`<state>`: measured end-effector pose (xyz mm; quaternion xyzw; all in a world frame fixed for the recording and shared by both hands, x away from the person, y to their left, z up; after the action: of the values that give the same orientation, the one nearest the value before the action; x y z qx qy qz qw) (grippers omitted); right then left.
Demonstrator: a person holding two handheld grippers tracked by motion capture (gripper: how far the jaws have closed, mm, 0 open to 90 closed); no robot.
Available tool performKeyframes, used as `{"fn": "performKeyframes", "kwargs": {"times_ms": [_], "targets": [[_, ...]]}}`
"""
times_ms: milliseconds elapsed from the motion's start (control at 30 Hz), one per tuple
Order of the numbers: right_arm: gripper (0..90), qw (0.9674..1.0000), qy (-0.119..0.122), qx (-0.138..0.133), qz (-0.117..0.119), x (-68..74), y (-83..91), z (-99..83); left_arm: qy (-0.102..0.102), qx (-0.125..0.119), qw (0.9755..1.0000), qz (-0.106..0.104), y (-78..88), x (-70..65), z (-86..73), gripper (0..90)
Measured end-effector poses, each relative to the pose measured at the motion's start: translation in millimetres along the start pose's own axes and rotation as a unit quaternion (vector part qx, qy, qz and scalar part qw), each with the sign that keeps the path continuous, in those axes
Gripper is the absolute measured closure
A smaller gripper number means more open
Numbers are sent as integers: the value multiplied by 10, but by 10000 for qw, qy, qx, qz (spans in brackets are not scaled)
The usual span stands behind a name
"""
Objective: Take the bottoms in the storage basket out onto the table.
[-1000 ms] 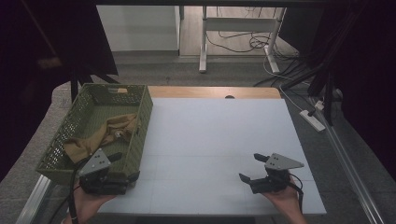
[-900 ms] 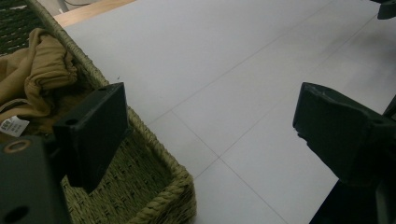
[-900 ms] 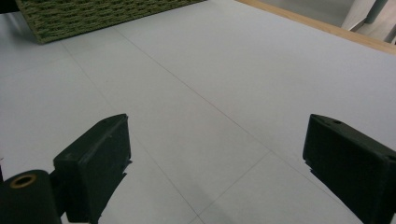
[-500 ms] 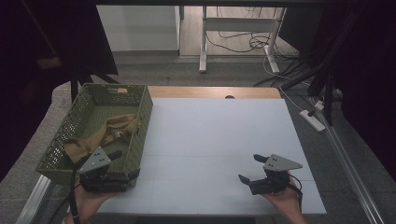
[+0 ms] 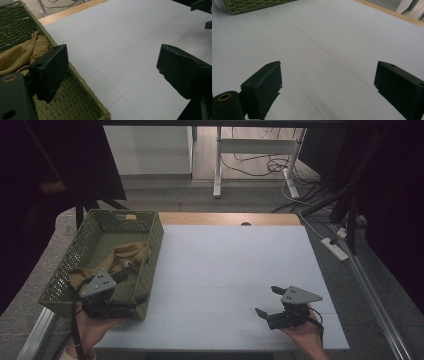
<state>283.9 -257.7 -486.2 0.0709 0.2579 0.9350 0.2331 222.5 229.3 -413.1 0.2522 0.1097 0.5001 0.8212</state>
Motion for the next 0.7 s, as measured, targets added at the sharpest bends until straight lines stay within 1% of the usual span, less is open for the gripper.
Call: {"fn": "performKeyframes", "kwargs": {"times_ms": [100, 167, 333, 533, 700], "targets": [[75, 10000, -6, 16, -10, 0, -5, -2, -26, -31, 10000, 12, -3, 2, 28, 117], [75, 10000, 11, 64, -46, 1, -7, -8, 25, -84, 10000, 12, -21, 20, 41, 122], [75, 10000, 8, 59, -67, 0, -9, -16, 33, -84, 10000, 3, -52, 40, 60, 121], [75, 10000, -13, 76, -61, -6, -12, -22, 46, -26, 10000, -13, -145, 85, 108, 122], [75, 9999, -24, 87, -96, -12, -10, -29, 60, -11, 10000, -2, -243, 156, 156, 122]]}}
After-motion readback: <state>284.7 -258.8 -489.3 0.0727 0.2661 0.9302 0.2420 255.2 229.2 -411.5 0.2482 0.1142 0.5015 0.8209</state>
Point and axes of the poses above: each handheld gripper's, and its own axes: y roughly backward along the jaws, z roughly out of its top, x roughly to its left, the point moved 1 cm from there along -y, roughly forward along the jaws, and after that the axes turned 10 degrees about z, right-handed, at the moved point
